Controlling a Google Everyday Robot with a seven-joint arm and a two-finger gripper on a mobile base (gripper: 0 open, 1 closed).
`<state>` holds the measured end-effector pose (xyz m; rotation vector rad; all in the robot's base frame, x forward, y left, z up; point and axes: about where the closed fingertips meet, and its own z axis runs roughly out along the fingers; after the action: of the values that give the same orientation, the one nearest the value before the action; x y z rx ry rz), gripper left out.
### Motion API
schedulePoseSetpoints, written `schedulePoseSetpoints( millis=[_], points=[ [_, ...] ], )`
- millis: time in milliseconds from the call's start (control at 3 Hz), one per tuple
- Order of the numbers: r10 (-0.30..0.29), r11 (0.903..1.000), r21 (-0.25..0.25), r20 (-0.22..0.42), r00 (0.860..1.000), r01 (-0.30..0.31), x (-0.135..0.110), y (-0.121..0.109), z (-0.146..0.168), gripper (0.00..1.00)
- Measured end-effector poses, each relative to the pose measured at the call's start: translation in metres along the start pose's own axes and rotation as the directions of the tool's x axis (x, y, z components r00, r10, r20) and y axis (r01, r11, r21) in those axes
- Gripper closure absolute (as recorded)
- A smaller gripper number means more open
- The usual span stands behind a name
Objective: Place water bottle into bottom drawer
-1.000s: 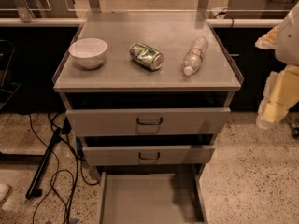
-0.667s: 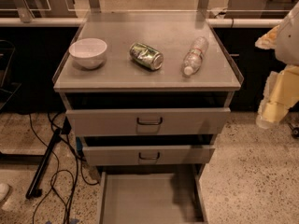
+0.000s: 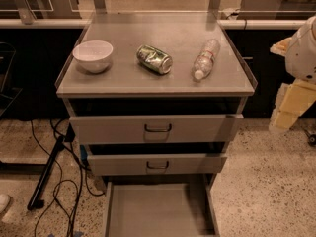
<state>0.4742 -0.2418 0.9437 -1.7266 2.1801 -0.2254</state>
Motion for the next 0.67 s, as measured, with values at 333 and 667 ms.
schedulePoseSetpoints(
  millis=[333,667],
  points=[
    [0.0,1.0,0.0,0.0,1.0,0.0,0.0,0.0,0.0,0.0],
    [0.011,0.9999,0.012,0.032,0.999,-0.011,-0.0024,-0.0095,0.0004,0.0]
  ],
)
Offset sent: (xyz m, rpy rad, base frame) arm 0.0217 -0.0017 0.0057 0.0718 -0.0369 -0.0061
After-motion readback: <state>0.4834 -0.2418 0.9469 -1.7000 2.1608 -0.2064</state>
